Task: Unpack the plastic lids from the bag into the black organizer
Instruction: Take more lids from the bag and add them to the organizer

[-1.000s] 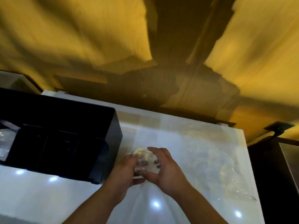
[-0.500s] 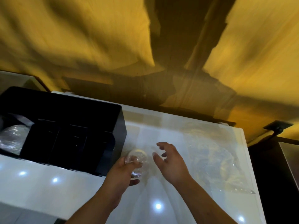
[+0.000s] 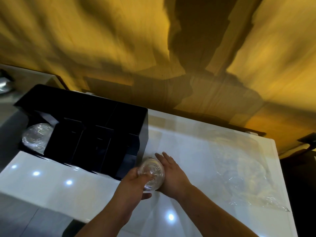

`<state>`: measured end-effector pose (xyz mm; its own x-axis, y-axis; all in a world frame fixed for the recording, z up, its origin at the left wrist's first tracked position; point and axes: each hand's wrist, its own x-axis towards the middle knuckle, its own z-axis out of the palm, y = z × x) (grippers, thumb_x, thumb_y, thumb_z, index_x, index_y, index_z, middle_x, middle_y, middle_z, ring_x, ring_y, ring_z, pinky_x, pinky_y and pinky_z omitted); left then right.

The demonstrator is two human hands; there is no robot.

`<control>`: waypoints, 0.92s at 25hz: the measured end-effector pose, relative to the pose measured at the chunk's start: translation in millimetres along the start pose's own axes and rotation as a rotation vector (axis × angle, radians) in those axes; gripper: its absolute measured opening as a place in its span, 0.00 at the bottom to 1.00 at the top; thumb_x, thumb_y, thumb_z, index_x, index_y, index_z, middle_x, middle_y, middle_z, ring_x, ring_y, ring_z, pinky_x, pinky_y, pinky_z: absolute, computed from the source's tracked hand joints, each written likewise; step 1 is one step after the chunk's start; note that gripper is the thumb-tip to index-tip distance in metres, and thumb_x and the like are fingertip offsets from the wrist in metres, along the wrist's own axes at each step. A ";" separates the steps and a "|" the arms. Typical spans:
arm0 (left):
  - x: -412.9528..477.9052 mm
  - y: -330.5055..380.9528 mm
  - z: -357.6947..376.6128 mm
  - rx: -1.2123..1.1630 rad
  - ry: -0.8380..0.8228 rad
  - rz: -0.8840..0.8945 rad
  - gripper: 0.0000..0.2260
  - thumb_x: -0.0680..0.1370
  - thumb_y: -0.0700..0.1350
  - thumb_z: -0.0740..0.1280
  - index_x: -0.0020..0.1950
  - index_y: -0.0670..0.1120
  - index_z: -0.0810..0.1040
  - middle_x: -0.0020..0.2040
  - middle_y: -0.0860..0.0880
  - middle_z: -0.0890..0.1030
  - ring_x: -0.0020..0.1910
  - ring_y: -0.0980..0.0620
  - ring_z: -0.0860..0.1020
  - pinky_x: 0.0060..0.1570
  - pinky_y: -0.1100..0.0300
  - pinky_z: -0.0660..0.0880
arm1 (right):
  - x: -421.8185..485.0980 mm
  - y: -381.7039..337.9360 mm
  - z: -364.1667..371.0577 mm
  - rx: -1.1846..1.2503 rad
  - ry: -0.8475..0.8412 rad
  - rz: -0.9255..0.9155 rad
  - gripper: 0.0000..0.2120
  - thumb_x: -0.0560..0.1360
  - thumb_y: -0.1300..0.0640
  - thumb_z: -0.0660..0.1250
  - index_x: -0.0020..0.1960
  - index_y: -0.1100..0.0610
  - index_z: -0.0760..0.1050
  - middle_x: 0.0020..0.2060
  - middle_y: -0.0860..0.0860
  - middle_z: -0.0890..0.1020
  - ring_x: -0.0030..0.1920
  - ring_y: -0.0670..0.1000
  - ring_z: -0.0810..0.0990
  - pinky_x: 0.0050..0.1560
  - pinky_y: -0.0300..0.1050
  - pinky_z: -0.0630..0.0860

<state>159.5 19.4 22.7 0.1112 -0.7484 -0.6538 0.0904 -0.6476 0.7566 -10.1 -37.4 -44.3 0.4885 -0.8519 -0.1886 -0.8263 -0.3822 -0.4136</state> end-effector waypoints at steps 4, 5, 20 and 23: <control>-0.1 -2.9 -2.6 0.042 0.013 -0.010 0.06 0.83 0.45 0.69 0.53 0.56 0.80 0.56 0.48 0.84 0.52 0.45 0.86 0.38 0.57 0.84 | 2.9 -8.2 -2.0 0.078 0.085 -0.033 0.34 0.72 0.51 0.77 0.76 0.57 0.72 0.74 0.59 0.74 0.75 0.64 0.69 0.77 0.60 0.65; 0.0 -3.1 -3.0 0.052 0.011 -0.014 0.06 0.83 0.45 0.69 0.53 0.57 0.80 0.55 0.48 0.84 0.52 0.45 0.86 0.38 0.58 0.84 | 3.8 -7.4 -0.9 0.104 0.133 -0.040 0.32 0.69 0.54 0.79 0.70 0.58 0.76 0.66 0.59 0.79 0.68 0.65 0.76 0.70 0.63 0.73; -7.1 15.7 25.3 -0.005 -0.016 -0.055 0.08 0.80 0.46 0.73 0.59 0.51 0.82 0.52 0.47 0.89 0.49 0.46 0.87 0.38 0.56 0.83 | -64.2 7.7 -64.3 0.421 0.454 0.379 0.35 0.70 0.35 0.75 0.73 0.42 0.68 0.69 0.41 0.72 0.64 0.47 0.76 0.66 0.46 0.78; -16.2 27.9 48.7 0.034 -0.059 -0.074 0.08 0.82 0.46 0.70 0.61 0.50 0.81 0.53 0.45 0.88 0.49 0.45 0.87 0.40 0.54 0.83 | -90.8 -7.0 -80.5 0.495 0.332 0.215 0.34 0.66 0.29 0.70 0.69 0.37 0.67 0.63 0.34 0.71 0.57 0.42 0.78 0.59 0.34 0.77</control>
<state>112.0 6.5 54.2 0.0473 -0.7045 -0.7081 0.0626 -0.7055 0.7060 -71.2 13.8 47.4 0.1477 -0.9872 -0.0597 -0.6297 -0.0473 -0.7754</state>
